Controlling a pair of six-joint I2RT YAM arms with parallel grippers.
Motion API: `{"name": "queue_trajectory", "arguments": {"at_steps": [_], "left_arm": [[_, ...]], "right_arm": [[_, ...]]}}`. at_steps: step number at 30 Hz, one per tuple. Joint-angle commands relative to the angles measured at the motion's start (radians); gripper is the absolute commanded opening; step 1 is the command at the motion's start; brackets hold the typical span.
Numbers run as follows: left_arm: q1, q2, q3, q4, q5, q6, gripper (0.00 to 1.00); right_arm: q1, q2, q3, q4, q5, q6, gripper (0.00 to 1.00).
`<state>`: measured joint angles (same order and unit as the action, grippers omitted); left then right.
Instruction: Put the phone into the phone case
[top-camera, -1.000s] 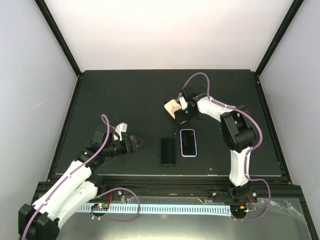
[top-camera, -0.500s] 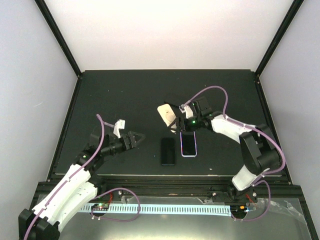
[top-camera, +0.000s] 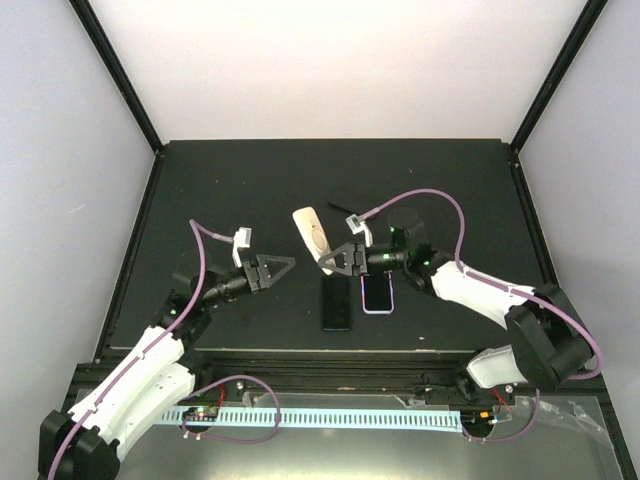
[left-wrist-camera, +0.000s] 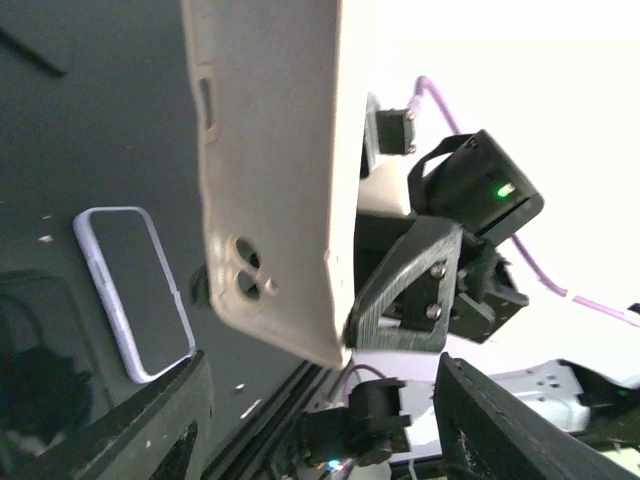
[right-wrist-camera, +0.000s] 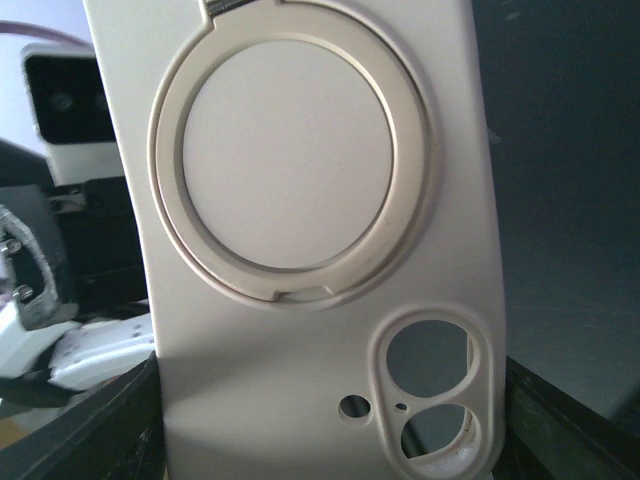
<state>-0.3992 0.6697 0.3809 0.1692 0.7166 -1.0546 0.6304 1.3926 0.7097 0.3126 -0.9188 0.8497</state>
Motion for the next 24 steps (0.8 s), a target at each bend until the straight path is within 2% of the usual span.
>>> {"name": "queue_trajectory", "arguments": {"at_steps": [1,6,12,16,24], "left_arm": [[0.005,-0.004,0.01,0.117,0.054,-0.033,0.57],[0.005,-0.017,-0.004,0.132,0.052,-0.048,0.49],[0.005,-0.01,-0.03,0.244,0.054,-0.114,0.48],[0.005,-0.005,-0.046,0.304,0.067,-0.143,0.44],[0.005,-0.034,-0.059,0.305,0.063,-0.168,0.2]], "right_arm": [[0.063,0.001,0.004,0.222,-0.027,0.155,0.69],[0.088,0.024,-0.007,0.341,-0.013,0.245,0.69],[0.122,0.06,-0.002,0.384,-0.013,0.273,0.69],[0.136,0.073,-0.002,0.385,-0.003,0.279,0.69],[0.138,0.095,-0.014,0.411,0.008,0.296,0.69]]}}
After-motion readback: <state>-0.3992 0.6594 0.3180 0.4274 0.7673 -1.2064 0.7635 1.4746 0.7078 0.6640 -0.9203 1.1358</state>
